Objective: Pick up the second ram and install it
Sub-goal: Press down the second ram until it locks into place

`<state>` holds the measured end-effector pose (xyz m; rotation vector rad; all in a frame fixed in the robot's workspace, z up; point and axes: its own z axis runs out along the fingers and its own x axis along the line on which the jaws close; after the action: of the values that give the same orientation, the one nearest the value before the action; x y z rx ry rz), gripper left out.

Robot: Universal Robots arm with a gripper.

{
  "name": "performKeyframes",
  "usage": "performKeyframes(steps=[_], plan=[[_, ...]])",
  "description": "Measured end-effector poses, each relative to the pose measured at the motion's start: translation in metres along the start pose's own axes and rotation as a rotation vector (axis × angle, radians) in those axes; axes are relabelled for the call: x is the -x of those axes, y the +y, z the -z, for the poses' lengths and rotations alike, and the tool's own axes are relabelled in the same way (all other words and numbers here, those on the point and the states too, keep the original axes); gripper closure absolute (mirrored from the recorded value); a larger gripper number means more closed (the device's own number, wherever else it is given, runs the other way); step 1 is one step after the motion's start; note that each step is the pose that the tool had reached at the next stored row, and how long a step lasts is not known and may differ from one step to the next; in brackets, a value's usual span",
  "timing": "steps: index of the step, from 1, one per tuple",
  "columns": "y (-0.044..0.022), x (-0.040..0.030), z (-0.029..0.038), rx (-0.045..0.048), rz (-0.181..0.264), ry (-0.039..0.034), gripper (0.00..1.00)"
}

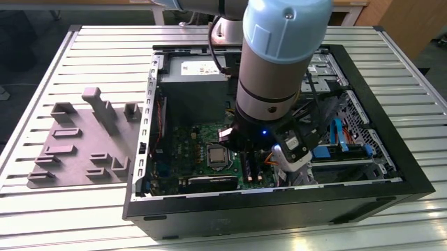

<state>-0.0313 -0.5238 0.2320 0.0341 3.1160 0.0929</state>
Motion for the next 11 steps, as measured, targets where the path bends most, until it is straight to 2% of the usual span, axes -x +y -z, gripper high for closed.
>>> performKeyframes(steps=[7, 11], plan=[[0.0008, 0.0003, 0.0139, -0.0004, 0.0, 0.0, 0.89], [0.001, 0.0004, 0.0159, -0.0001, 0.0, 0.0, 0.89]])
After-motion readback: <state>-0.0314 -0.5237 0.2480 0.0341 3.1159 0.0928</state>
